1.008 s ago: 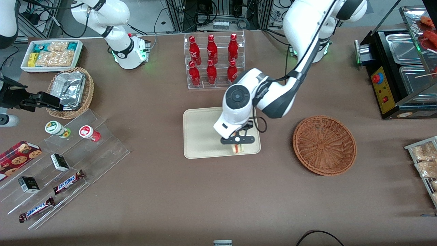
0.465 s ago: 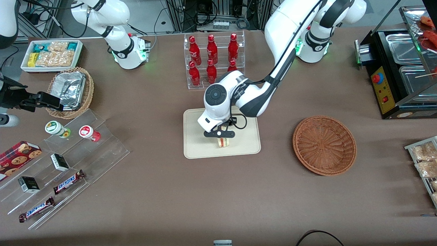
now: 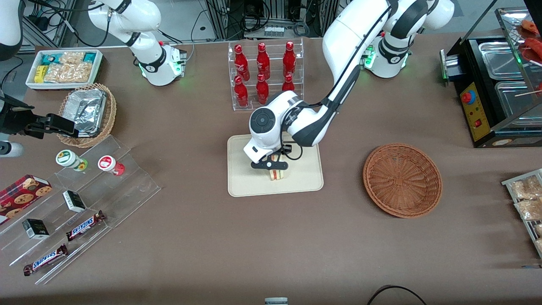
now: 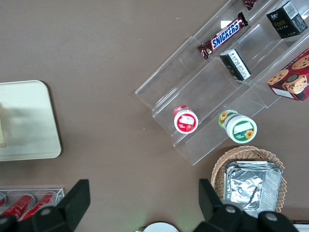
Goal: Place sandwich from basket to tray
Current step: 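Lower the sandwich onto the tray and open the left gripper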
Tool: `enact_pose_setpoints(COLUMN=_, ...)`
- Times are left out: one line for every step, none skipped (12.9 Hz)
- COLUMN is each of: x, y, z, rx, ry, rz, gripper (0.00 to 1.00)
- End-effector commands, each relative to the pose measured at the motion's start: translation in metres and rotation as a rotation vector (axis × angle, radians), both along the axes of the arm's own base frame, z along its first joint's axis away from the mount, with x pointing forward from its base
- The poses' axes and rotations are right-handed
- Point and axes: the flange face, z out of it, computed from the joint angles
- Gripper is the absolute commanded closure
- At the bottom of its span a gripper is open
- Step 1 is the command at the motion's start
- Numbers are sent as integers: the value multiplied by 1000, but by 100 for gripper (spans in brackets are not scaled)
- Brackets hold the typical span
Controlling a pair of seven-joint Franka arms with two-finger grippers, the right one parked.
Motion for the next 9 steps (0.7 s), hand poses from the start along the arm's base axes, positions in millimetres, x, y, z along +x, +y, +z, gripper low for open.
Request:
enact_pose_setpoints(x=-1, y=-6, z=-5, rx=16, ry=-19, rz=4, gripper=49)
enact_pose_setpoints(x=0, y=-5, z=-5, rx=16, ry=-20, rz=-2, gripper=0)
enact_pose_setpoints(x=0, y=-5, z=-2, rx=17, ry=-22, rz=15, gripper=0)
enact_pose_setpoints(x=1, y=-5, z=2, rx=18, ry=-29, rz=48, gripper=0)
enact_pose_setpoints(x=3, y=-5, z=8, rx=16, ry=-33, rz=57, gripper=0)
enact_pose_setpoints(x=6, y=-4, z=17, rx=10, ry=-42, rz=61, gripper=0)
enact_pose_setpoints(x=10, y=-1, z=35, rx=-3, ry=-59, rz=70, gripper=0)
enact_pose_setpoints(x=14, y=3, z=53, rx=-3, ry=-63, rz=84, gripper=0)
enact_pose_setpoints(x=12, y=7, z=72, rx=10, ry=-59, rz=92, gripper=0)
